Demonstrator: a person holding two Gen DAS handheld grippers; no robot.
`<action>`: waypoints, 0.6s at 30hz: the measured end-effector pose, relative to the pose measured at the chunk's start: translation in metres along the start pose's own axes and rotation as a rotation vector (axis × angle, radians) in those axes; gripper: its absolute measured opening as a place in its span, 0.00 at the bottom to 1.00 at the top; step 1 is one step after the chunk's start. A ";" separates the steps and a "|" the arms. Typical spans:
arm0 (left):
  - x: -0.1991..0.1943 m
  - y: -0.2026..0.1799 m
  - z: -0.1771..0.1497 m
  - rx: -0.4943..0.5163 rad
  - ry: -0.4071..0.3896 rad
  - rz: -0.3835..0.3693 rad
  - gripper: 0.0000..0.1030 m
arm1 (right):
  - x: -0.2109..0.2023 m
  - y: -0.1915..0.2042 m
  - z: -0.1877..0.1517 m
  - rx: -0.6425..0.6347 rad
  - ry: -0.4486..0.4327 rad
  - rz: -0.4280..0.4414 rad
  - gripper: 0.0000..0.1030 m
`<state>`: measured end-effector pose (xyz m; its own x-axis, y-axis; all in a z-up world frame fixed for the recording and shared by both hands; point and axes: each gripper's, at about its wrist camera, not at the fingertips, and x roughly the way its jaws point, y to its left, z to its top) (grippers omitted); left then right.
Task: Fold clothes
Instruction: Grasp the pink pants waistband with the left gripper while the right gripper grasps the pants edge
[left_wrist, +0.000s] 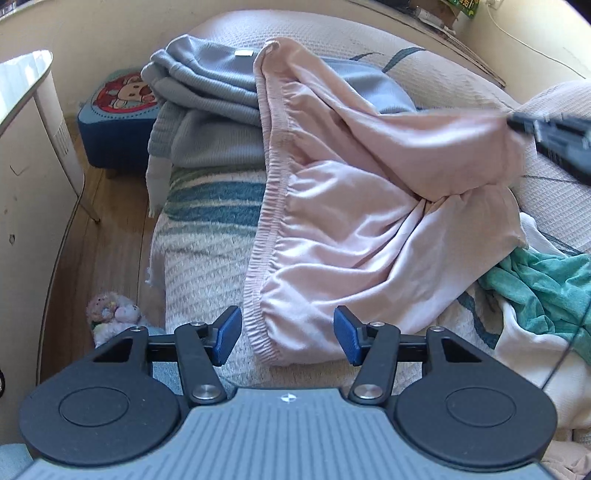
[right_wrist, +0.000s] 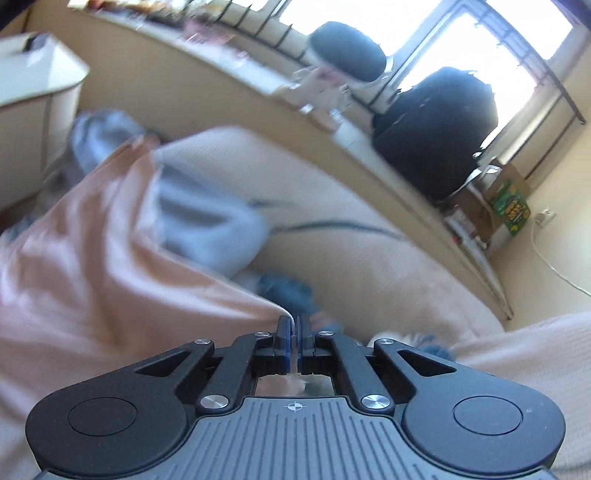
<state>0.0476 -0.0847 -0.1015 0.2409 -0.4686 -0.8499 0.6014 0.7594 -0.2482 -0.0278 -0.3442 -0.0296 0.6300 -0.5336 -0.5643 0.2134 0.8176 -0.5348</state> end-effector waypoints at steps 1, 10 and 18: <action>0.000 0.001 0.001 -0.007 0.002 -0.001 0.52 | 0.007 -0.005 0.006 -0.003 -0.014 -0.020 0.03; 0.002 0.018 0.011 -0.044 0.016 0.025 0.53 | 0.096 -0.030 0.064 -0.011 -0.012 -0.143 0.03; 0.009 0.029 0.018 -0.068 0.041 0.032 0.53 | 0.174 -0.058 0.081 0.085 0.086 -0.166 0.03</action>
<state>0.0808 -0.0752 -0.1076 0.2271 -0.4254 -0.8761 0.5404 0.8034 -0.2500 0.1295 -0.4673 -0.0457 0.5151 -0.6762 -0.5267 0.3738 0.7302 -0.5719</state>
